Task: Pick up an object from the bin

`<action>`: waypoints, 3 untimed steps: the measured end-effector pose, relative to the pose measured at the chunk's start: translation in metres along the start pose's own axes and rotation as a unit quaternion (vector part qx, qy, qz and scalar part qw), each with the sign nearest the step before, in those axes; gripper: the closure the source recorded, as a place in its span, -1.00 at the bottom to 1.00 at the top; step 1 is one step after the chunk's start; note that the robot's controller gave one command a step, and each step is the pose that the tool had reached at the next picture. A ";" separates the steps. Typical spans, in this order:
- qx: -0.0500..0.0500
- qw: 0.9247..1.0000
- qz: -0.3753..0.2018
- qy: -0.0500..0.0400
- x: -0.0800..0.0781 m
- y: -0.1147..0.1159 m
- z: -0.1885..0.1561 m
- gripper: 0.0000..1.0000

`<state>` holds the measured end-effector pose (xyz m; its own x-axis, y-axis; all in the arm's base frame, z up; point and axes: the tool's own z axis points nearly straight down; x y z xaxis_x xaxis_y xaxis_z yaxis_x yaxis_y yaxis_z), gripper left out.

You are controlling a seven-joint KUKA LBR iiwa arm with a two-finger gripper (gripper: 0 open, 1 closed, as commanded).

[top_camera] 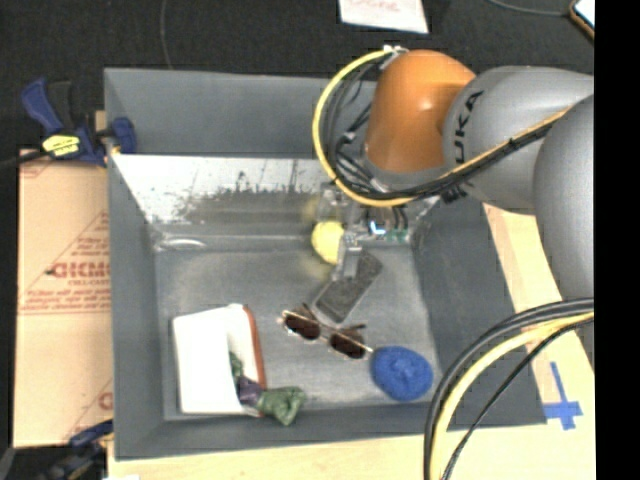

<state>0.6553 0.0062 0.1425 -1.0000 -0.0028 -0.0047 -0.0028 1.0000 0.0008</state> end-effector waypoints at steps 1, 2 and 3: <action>0.000 1.000 0.000 0.000 0.000 0.000 0.000 1.00; 0.000 1.000 0.000 0.000 0.000 0.000 0.000 1.00; 0.001 1.000 -0.010 -0.005 0.014 0.000 -0.055 1.00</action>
Offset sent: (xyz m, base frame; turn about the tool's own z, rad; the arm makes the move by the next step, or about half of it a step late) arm 0.0000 0.0000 0.0000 0.0000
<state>0.6415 0.0059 0.1974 -0.9996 -0.0230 -0.0155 -0.0230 0.9997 -0.0009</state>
